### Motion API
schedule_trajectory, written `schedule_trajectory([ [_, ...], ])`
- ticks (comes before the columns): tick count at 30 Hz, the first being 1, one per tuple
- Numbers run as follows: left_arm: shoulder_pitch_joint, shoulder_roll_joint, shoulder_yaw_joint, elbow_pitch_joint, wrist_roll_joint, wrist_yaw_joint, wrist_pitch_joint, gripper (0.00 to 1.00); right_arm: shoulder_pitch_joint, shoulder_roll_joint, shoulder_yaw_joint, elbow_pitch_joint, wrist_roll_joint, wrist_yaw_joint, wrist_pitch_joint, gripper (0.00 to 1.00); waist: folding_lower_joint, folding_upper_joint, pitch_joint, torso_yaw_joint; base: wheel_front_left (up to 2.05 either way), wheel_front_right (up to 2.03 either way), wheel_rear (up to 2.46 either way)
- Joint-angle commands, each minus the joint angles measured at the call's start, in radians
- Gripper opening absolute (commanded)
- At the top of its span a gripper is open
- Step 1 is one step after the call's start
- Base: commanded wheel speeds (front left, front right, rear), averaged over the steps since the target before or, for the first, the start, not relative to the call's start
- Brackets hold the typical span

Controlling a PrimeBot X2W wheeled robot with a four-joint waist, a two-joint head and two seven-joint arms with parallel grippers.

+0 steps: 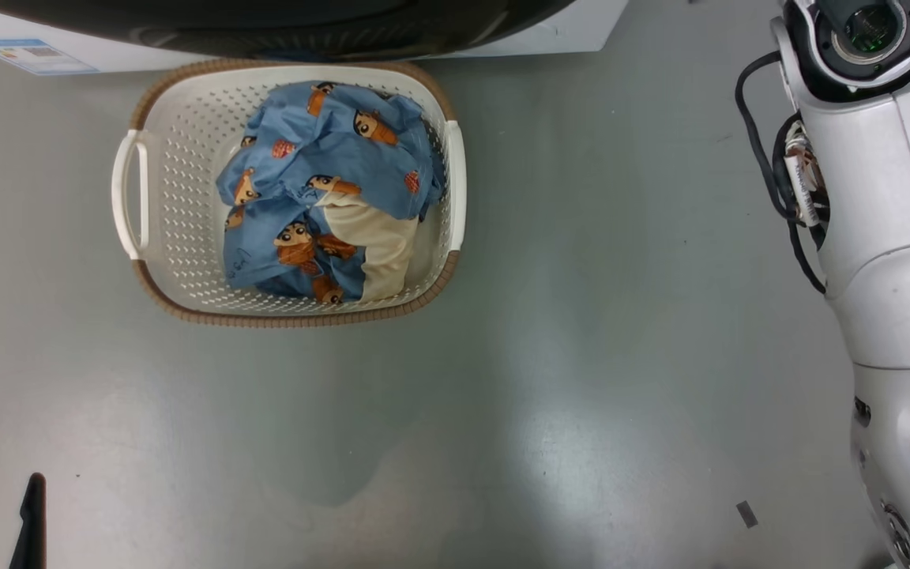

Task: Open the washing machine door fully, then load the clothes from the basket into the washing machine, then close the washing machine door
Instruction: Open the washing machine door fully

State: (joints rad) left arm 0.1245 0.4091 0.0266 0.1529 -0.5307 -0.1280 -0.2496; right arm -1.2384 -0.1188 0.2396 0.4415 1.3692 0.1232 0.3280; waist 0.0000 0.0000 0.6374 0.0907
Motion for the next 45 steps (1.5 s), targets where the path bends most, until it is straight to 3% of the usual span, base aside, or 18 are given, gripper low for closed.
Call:
schedule_trajectory([
  [1,0.023,0.036,0.046,-0.009,0.005,-0.003,-0.012,1.00,0.043,0.069,0.052,-0.022,0.007,0.008,0.019,0.00,0.0000,0.0000,-0.001,-0.001,0.00,0.00,0.00],
  [14,0.028,0.035,0.055,-0.012,0.008,-0.003,-0.012,1.00,0.065,0.069,0.122,-0.018,0.051,0.008,0.017,0.00,0.0000,0.0000,-0.017,-0.027,0.00,0.00,0.00],
  [22,0.025,0.028,0.073,-0.011,0.010,-0.003,-0.012,1.00,0.108,0.069,0.228,-0.037,0.109,0.008,0.018,0.00,0.0000,0.0000,-0.048,-0.066,0.00,0.00,0.00],
  [32,0.004,0.000,0.076,-0.002,0.027,-0.003,-0.012,1.00,0.193,0.069,0.362,-0.074,0.178,0.008,0.046,0.00,0.0000,0.0000,-0.147,-0.104,0.00,0.00,0.00],
  [45,-0.021,-0.070,0.066,0.027,0.059,-0.003,-0.012,1.00,0.358,0.064,0.446,-0.131,0.245,0.008,0.081,0.00,0.0000,0.0000,-0.295,-0.115,0.00,0.00,0.00],
])
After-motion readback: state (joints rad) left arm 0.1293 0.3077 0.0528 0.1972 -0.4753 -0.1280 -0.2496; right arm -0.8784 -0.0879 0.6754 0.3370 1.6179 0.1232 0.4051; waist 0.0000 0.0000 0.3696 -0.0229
